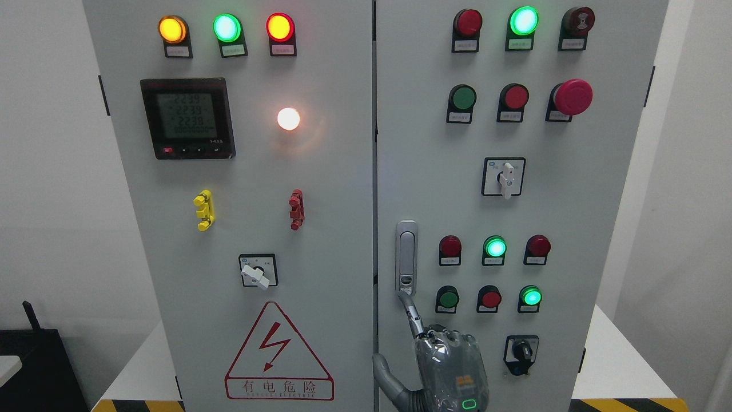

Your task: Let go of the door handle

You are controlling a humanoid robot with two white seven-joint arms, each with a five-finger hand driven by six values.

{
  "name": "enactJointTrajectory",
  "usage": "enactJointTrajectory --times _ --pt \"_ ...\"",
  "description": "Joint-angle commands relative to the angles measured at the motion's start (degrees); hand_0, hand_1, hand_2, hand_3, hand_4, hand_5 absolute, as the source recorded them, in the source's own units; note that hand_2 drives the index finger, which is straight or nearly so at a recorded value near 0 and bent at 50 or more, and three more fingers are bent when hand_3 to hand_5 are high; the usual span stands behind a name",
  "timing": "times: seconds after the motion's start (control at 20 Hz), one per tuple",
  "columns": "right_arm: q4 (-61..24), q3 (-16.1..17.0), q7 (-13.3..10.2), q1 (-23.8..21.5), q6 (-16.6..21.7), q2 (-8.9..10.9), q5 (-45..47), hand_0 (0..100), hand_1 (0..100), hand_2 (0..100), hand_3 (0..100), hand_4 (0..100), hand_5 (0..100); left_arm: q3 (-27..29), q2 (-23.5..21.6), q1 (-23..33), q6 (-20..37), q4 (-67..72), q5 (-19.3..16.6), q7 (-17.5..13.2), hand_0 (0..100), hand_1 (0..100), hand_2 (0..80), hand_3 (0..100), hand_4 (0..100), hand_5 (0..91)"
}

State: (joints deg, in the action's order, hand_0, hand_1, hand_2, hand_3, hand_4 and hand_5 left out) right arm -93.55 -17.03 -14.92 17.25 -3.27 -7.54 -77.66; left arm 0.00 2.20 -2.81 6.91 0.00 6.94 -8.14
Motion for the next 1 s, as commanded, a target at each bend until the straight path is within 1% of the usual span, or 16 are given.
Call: enactJointTrajectory --times 0.0,0.35,0.45,0.95 --pt "1.3 0.4 0.0 0.9 -0.2 -0.02 -0.1 36 26 0 96 90 99 0.6 0.0 0.0 0.1 1.0 0.0 0.0 12 39 0.0 0 0 0.0" --pt "1.5 0.6 0.0 0.8 -0.2 -0.02 0.0 36 26 0 96 90 99 0.6 0.0 0.0 0.1 1.0 0.0 0.0 12 39 0.0 0 0 0.0" --pt "1.6 1.2 0.0 0.8 -0.3 -0.02 0.0 36 26 0 96 90 99 0.6 0.0 0.0 0.0 1.0 0.0 0.0 12 39 0.0 0 0 0.0" --pt "1.6 1.3 0.2 0.3 -0.2 -0.11 0.0 36 26 0 96 90 99 0.6 0.0 0.0 0.0 1.0 0.0 0.0 12 39 0.0 0 0 0.0"
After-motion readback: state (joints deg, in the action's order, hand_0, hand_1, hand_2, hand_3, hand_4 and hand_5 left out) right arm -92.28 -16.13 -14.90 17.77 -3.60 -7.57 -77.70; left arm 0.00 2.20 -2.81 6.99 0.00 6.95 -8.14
